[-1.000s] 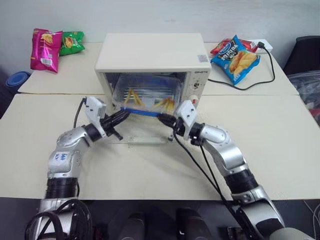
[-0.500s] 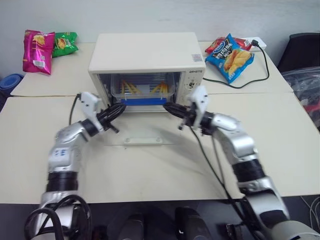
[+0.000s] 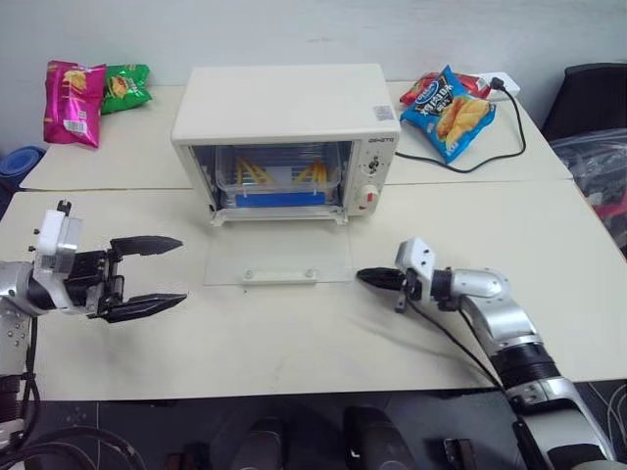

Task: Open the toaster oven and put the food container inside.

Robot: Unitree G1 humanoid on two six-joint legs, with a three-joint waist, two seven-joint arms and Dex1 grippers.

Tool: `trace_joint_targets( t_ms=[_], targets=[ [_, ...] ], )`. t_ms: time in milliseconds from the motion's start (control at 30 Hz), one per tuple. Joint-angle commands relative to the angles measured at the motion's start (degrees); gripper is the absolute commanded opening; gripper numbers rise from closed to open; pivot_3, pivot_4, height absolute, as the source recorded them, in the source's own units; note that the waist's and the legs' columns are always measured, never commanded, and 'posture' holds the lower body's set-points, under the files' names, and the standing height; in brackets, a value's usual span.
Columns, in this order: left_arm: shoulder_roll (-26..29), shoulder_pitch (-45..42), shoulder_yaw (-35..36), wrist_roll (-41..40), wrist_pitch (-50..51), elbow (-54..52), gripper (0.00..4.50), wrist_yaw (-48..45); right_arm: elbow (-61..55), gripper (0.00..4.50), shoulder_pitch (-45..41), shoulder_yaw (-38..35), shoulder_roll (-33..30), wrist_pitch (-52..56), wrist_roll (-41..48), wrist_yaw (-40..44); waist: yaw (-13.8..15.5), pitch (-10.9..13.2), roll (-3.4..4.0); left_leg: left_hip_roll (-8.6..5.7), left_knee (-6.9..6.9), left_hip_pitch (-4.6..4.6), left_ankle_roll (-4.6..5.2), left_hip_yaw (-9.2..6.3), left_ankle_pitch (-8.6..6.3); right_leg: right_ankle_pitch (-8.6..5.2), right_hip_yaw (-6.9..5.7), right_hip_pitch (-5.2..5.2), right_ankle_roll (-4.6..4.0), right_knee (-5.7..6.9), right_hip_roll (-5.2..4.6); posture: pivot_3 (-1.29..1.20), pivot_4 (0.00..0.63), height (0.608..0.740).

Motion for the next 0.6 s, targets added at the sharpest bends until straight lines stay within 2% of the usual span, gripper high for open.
trace_joint_targets(
  t_ms=[33, 133, 233, 367, 467, 600],
  targets=[
    [-1.1, -1.2, 3.0, 0.8, -1.7, 2.5, 4.47, 5.1, -2.2, 0.00, -1.8, -3.7, 5.5, -1.4, 6.2, -1.1, 0.0, 0.0, 0.00, 0.00, 0.01, -0.01, 0.00, -0.01, 0.00, 0.00, 0.00, 0.00, 0.00, 0.02, 0.00, 0.00, 0.150, 0.740],
    [-3.5, -0.7, 4.3, 1.7, -3.4, 2.7, 4.47, 9.4, -3.7, 0.00, -2.8, -8.0, 9.6, -1.1, 11.7, -2.2, 0.1, 0.0, 0.00, 0.00, 0.04, -0.01, 0.00, -0.03, 0.00, 0.00, -0.03, 0.01, 0.00, 0.07, 0.00, 0.00, 0.150, 0.740],
    [-4.7, 2.5, 4.5, 4.3, -5.3, 1.9, 4.47, 13.2, -8.4, 0.00, -5.0, -12.7, 11.6, 5.4, 18.7, -6.7, 0.1, 0.0, 0.00, -0.03, 0.07, -0.02, 0.00, -0.03, -0.01, 0.00, -0.01, 0.01, 0.00, 0.08, -0.03, 0.00, 0.150, 0.740],
    [-5.1, 7.7, 4.2, 6.4, -7.8, 0.3, 4.47, 13.9, -16.7, 0.00, -5.1, -15.1, 7.9, 11.0, 22.6, -6.8, 0.2, 0.0, 0.02, -0.01, 0.02, -0.03, -0.01, -0.05, -0.01, 0.00, -0.01, 0.00, 0.00, 0.06, -0.03, 0.00, 0.150, 0.740],
    [-5.2, 9.9, 3.7, 9.0, -11.0, -0.2, 4.50, 15.1, -20.3, 0.56, -0.4, -12.4, 0.7, 6.5, 17.5, 0.4, 0.7, 0.0, -0.02, -0.02, -0.01, -0.04, 0.03, -0.08, -0.03, 0.00, -0.04, 0.05, 0.00, -0.06, -0.05, 0.00, 0.150, 0.740],
    [-4.6, 12.5, 3.0, 12.0, -13.2, -0.7, 4.50, 16.2, -20.0, 1.89, 7.8, -11.1, -7.4, -1.7, 12.5, 9.0, 0.9, 0.0, -0.03, -0.06, 0.00, -0.01, 0.14, 0.04, -0.09, 0.00, 0.05, 0.06, 0.01, -0.13, -0.05, 0.00, 0.150, 0.740]
  ],
)
